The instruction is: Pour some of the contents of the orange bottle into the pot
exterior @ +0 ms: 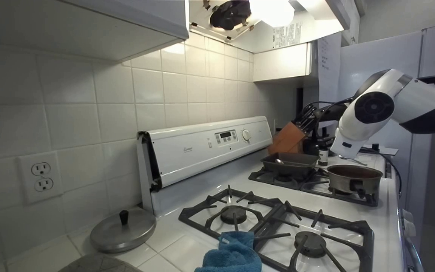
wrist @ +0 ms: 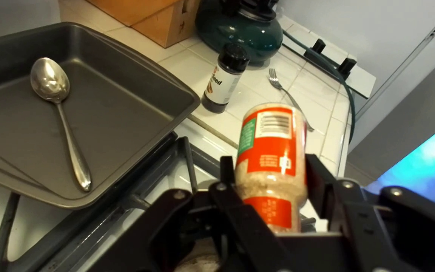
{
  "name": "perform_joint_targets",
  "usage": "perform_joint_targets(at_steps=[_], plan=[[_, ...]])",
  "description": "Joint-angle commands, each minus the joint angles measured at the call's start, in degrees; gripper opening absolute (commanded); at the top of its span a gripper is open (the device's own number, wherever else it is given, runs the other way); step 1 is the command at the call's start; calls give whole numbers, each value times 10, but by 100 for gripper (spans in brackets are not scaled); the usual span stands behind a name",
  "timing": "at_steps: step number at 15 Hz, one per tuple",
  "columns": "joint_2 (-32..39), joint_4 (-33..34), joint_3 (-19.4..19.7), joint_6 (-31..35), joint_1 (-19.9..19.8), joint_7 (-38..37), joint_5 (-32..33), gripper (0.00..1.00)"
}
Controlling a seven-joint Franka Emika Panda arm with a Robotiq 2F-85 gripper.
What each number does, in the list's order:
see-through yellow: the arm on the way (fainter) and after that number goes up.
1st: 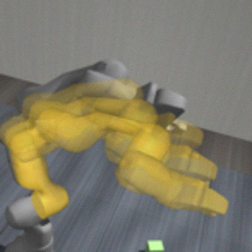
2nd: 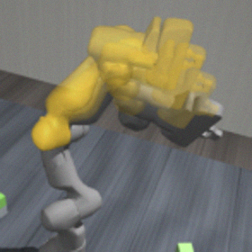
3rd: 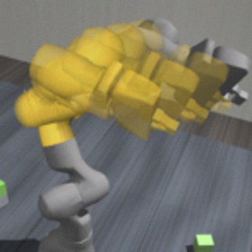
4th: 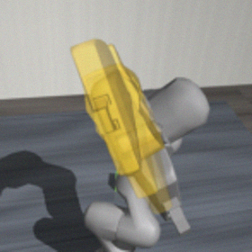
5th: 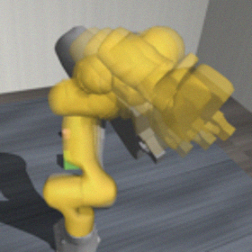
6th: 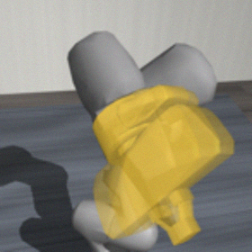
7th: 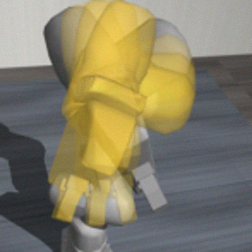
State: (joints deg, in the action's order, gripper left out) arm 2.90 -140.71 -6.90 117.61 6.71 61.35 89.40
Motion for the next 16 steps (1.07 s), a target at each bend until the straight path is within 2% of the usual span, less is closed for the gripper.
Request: perform_joint_targets(at_steps=[1, 3, 5, 9, 11, 13, 15, 16], plan=[[1, -2, 7, 62, -10, -13, 0, 23], [4, -3, 10, 75, -13, -8, 1, 23], [-1, -7, 11, 47, -11, -2, 10, 23], [-22, -15, 13, 77, -16, 3, 2, 23], [-23, -14, 8, 44, -9, 2, 7, 23], [-17, -11, 10, 68, -13, 14, -4, 23], [-13, -13, 16, 128, -21, 18, -13, 23], [-9, -13, 17, 138, -21, 19, -20, 23]])
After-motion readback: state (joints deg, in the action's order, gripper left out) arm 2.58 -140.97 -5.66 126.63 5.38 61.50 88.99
